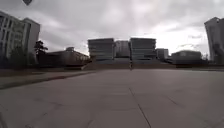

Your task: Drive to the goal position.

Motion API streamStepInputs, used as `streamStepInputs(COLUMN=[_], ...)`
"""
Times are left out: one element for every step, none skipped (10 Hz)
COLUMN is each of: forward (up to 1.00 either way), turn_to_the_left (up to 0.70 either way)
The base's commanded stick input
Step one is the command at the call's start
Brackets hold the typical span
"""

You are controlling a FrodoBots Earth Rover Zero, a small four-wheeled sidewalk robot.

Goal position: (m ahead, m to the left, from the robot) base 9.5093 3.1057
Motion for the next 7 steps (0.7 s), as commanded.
streamStepInputs(forward=[1.0,1.0,1.0,1.0,1.0,1.0,1.0], turn_to_the_left=[-0.29,0.15,0.09,0.06,0.16,0.16,0.15])
